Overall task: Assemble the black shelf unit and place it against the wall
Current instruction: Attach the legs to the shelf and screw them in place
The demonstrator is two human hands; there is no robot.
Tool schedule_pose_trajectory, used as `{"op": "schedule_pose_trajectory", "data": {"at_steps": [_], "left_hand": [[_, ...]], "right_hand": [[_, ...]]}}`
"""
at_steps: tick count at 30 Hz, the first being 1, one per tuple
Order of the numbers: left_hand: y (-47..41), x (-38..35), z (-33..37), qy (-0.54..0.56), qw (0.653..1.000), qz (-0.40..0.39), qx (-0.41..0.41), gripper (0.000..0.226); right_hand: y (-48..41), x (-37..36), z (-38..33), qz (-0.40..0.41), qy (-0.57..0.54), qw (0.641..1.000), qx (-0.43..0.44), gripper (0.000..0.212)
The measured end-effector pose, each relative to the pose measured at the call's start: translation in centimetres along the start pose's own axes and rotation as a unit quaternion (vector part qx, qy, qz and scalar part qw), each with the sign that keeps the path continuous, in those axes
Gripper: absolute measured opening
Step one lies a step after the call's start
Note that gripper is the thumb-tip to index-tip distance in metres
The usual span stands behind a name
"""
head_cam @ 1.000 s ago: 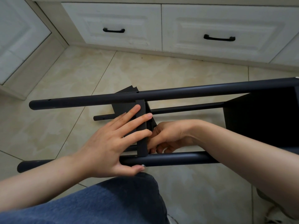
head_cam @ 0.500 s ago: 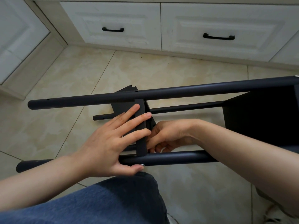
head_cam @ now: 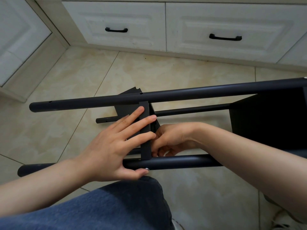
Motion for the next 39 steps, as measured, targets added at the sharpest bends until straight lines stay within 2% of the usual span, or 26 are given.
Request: {"op": "schedule_pose_trajectory", "data": {"at_steps": [7, 23, 39], "left_hand": [[-0.05, 0.04, 0.04, 0.000, 1.000, -0.001, 0.002, 0.075], [-0.03, 0.05, 0.08, 0.007, 1.000, -0.002, 0.002, 0.075], [0.03, 0.04, 0.04, 0.002, 1.000, 0.000, -0.001, 0.075]], "right_hand": [[0.47, 0.77, 0.07, -0.022, 0.003, 1.000, -0.005, 0.012], [0.21, 0.57, 0.31, -0.009, -0.011, 1.000, 0.004, 0.005], [-0.16, 0.24, 0.31, -0.021, -0.030, 0.999, 0.016, 0.010]]}}
Point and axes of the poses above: each hand's wrist, its own y-axis away from the middle knuckle, its own x-axis out of the back of the hand, z = x × y, the point moved 1 cm from there along -y, towards the middle knuckle, and after that the axes turned 3 degrees about -y, right-handed, at the moved point
